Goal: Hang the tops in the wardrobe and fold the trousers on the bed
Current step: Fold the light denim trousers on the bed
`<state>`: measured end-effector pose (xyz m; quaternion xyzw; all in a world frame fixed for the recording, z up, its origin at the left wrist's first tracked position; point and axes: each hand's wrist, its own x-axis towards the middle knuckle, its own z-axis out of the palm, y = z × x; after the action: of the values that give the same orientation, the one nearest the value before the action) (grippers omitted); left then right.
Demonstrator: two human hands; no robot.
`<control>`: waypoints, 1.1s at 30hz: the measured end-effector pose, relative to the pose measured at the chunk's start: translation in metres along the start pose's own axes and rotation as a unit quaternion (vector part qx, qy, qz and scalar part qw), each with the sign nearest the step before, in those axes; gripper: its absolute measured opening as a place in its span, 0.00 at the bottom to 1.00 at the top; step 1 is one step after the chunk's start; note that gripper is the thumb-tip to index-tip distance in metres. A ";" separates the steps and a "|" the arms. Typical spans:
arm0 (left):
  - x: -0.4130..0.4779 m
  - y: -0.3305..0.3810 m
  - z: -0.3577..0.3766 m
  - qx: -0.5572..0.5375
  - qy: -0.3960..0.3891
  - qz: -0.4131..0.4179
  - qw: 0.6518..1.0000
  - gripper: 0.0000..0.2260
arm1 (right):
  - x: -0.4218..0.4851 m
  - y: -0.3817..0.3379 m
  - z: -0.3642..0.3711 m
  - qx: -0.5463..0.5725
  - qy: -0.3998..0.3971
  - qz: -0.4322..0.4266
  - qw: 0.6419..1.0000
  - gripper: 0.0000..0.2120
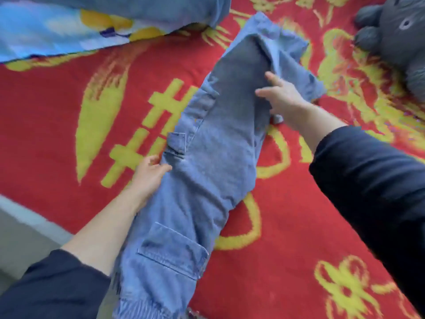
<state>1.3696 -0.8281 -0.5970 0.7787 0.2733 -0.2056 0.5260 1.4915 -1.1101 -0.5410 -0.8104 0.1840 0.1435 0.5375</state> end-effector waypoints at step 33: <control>0.020 -0.067 -0.071 0.461 -0.263 -0.104 0.841 0.18 | -0.136 0.134 0.079 -0.158 -0.180 0.400 0.885 0.09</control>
<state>1.3439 -0.7376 -0.6303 0.8150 0.0772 -0.5585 0.1337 1.3066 -1.0650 -0.6221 -0.7022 0.3679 0.5170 0.3231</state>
